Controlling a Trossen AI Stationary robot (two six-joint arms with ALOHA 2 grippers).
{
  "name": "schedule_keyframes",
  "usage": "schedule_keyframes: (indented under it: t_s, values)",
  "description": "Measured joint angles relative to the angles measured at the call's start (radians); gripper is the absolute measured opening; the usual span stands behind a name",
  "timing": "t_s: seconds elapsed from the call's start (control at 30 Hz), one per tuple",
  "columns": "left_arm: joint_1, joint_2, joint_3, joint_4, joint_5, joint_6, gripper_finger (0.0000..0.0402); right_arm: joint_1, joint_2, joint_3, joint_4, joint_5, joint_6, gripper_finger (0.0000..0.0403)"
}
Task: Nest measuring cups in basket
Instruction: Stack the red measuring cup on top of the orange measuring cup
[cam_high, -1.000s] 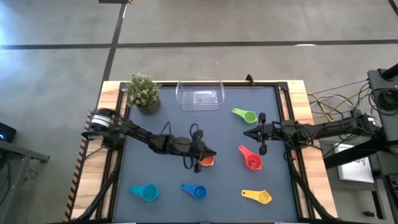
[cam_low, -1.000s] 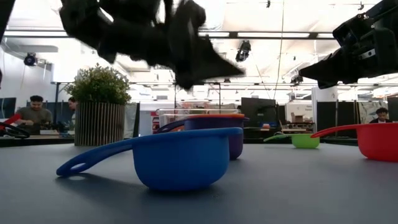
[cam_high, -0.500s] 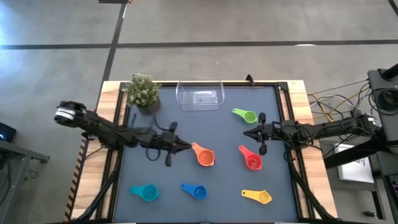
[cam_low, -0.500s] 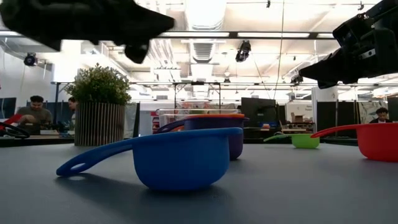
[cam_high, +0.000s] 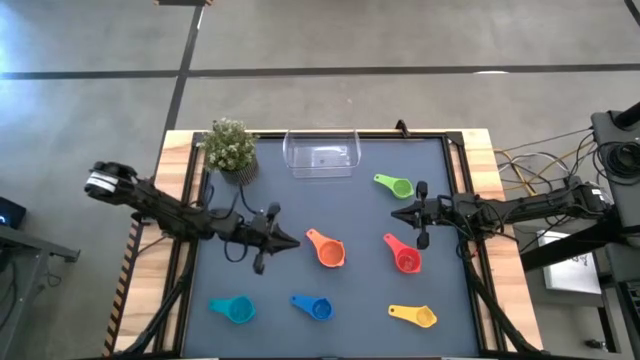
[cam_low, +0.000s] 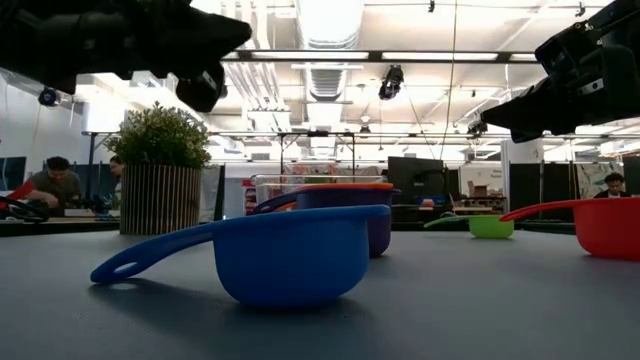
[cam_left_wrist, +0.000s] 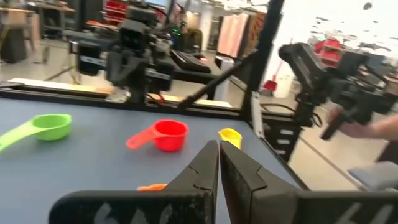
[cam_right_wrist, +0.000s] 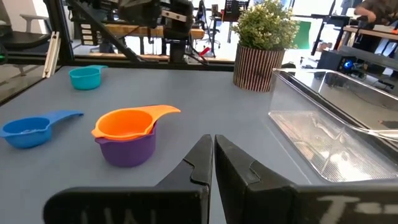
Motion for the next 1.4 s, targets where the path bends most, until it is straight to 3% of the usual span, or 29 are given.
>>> schedule_keyframes:
  t_s: [0.3, 0.5, 0.93, 1.03, 1.13, 1.23, 1.4]
  values:
    - [-0.090, -0.010, 0.005, 0.001, 0.001, -0.001, 0.0000, 0.000, 0.000, 0.000, 0.004, 0.000, 0.042, 0.0009]
    - [-0.093, -0.023, 0.011, 0.001, -0.001, 0.003, 0.0000, 0.000, 0.000, 0.001, 0.062, 0.002, 0.200, 0.0009]
    - [-0.093, 0.022, 0.031, -0.018, -0.004, -0.001, 0.0000, 0.000, 0.000, 0.098, 0.048, 0.001, 0.375, 0.0009]
    - [-0.093, 0.035, 0.046, -0.017, -0.004, -0.012, 0.0000, 0.000, 0.002, 0.174, -0.054, -0.005, 0.416, 0.0009]
    - [-0.094, 0.039, 0.060, -0.021, -0.004, -0.062, 0.0000, 0.007, 0.002, 0.306, -0.293, -0.017, 0.454, 0.0009]
    - [-0.100, 0.039, 0.067, -0.021, -0.004, -0.087, 0.0000, 0.036, 0.033, 0.439, -0.519, 0.035, 0.459, 0.0009]
    - [-0.116, 0.039, 0.069, -0.026, -0.002, -0.085, 0.0000, 0.127, 0.141, 0.571, -0.610, 0.097, 0.443, 0.0009]
